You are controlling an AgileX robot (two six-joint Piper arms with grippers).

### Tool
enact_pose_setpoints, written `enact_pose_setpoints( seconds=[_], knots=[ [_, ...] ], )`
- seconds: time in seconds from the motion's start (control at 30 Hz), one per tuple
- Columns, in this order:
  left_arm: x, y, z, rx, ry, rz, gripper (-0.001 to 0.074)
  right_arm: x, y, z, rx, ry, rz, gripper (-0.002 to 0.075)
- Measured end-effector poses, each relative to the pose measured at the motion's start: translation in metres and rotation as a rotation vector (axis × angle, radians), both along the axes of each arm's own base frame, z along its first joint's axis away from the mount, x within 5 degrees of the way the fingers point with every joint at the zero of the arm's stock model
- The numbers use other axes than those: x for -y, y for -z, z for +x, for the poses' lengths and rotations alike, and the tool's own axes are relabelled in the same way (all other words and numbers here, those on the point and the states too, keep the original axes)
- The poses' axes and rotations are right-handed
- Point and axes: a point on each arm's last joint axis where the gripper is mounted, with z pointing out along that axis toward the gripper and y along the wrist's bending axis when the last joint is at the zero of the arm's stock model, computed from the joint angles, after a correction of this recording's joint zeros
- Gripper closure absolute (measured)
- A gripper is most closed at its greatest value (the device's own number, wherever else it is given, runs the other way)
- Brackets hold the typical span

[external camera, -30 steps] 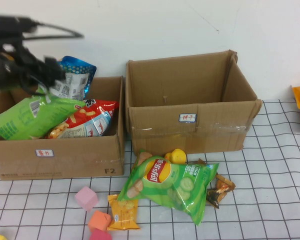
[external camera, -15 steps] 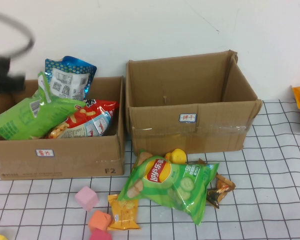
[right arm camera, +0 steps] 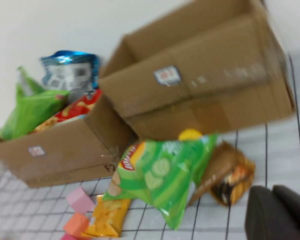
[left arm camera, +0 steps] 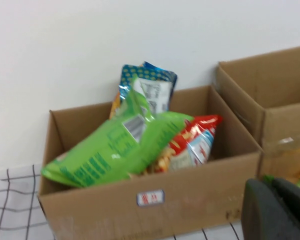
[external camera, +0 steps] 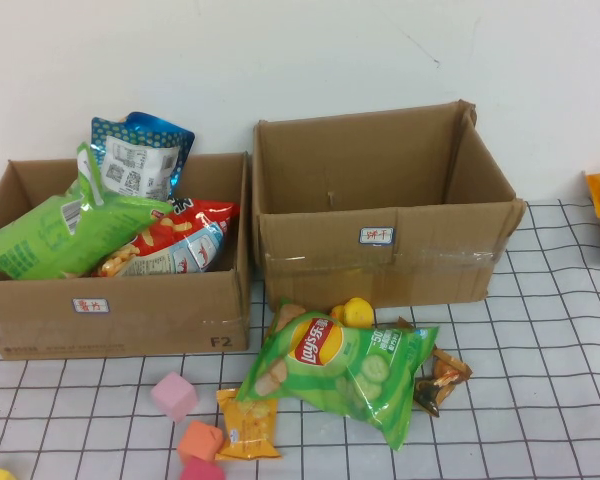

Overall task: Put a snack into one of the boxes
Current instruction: Pick up the biscuit

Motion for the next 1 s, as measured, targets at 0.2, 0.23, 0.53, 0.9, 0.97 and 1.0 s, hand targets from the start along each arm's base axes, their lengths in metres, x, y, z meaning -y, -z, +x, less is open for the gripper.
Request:
enact_pose_setpoints(
  seconds=[0.2,0.23,0.53,0.9,0.97,1.0],
  knots=[
    [0.0,0.025,-0.038,-0.004,0.041,0.002,0.0736,-0.005,-0.041,0.003,0.097,-0.106,-0.253,0.0727],
    [0.0,0.028,-0.042,-0.01,0.044,-0.005,0.0736,-0.005,-0.048,0.006,0.102,-0.127,-0.299,0.0727],
    [0.001,0.047,-0.062,-0.053,0.063,-0.008,0.0736,-0.02,-0.096,0.063,0.019,-0.452,-0.621,0.0727],
    [0.001,0.051,-0.063,-0.097,0.074,0.001,0.0735,-0.031,-0.127,0.146,-0.144,-0.851,-0.779,0.0727],
    [0.001,0.051,-0.063,-0.098,0.075,0.001,0.0736,-0.036,-0.127,0.158,-0.174,-0.916,-0.814,0.0727],
    [0.001,0.051,-0.063,-0.099,0.075,0.001,0.0736,-0.04,-0.126,0.162,-0.186,-0.947,-0.837,0.0727]
  ],
)
